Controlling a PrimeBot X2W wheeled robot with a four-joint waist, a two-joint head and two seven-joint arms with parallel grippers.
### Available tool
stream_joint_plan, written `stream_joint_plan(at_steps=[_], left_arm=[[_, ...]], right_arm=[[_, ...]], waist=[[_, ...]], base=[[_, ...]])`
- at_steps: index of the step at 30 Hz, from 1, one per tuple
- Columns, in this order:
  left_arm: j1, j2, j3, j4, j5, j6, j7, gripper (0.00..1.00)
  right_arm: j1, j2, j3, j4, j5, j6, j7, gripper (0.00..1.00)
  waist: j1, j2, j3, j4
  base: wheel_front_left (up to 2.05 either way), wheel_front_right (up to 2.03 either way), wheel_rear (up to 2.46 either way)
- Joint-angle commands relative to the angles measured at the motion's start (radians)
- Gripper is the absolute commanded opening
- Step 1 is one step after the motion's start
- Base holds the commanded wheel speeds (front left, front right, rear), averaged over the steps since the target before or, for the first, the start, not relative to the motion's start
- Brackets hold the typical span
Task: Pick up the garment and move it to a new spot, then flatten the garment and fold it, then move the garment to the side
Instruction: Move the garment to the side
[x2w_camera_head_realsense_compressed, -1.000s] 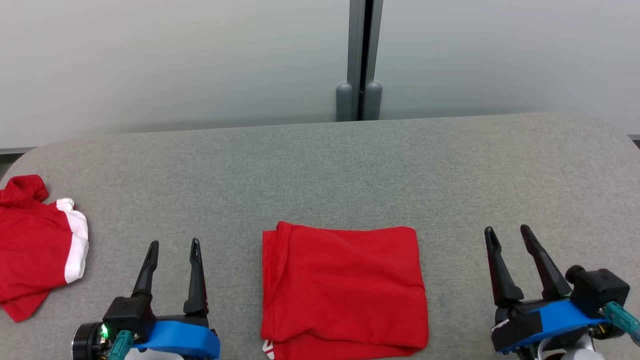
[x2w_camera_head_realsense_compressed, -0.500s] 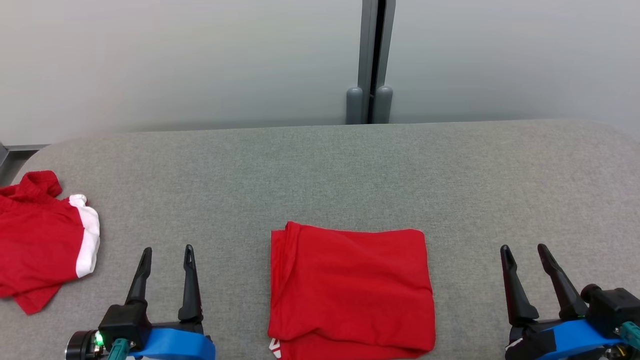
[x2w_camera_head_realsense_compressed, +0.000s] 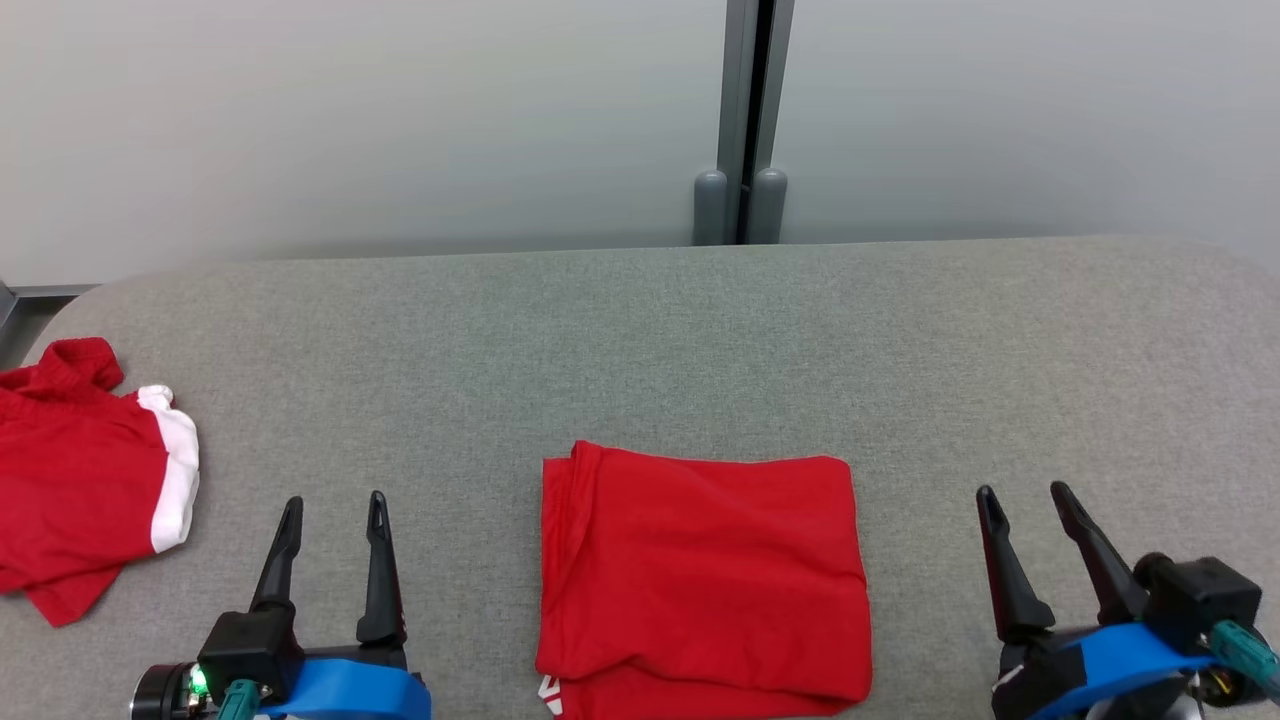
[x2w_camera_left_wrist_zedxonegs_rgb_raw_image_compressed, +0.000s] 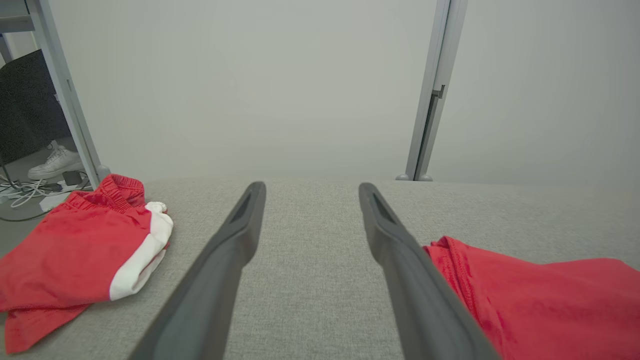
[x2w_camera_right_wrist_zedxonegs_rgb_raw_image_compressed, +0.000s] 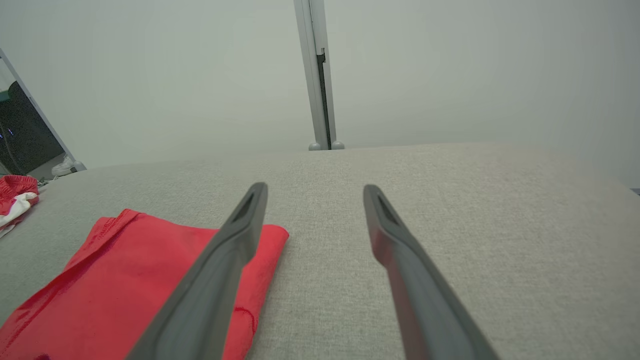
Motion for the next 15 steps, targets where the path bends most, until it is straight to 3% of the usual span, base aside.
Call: stream_joint_plan(at_steps=[1,9,15], left_arm=[[-0.007,0.006,-0.003,-0.005,-0.003,0.006,-0.004,1.0],[-0.052,0.005,-0.016,0.006,-0.004,-0.001,-0.004,1.0],[-0.081,0.001,-0.028,0.016,-0.009,-0.001,-0.004,1.0]], right_arm=[[-0.034,0.002,0.009,0.004,-0.012,0.001,0.007,1.0],[-0.156,0.001,0.075,0.094,-0.014,0.001,0.06,1.0],[-0.198,0.001,0.114,0.238,-0.017,0.001,0.066,1.0]], waist=[[0.0001,0.0,0.006,0.002],[0.0001,0.0,0.04,0.025],[0.0001,0.0,0.078,0.06]], base=[[0.0,0.0,0.0],[0.0,0.0,0.0],[0.0,0.0,0.0]])
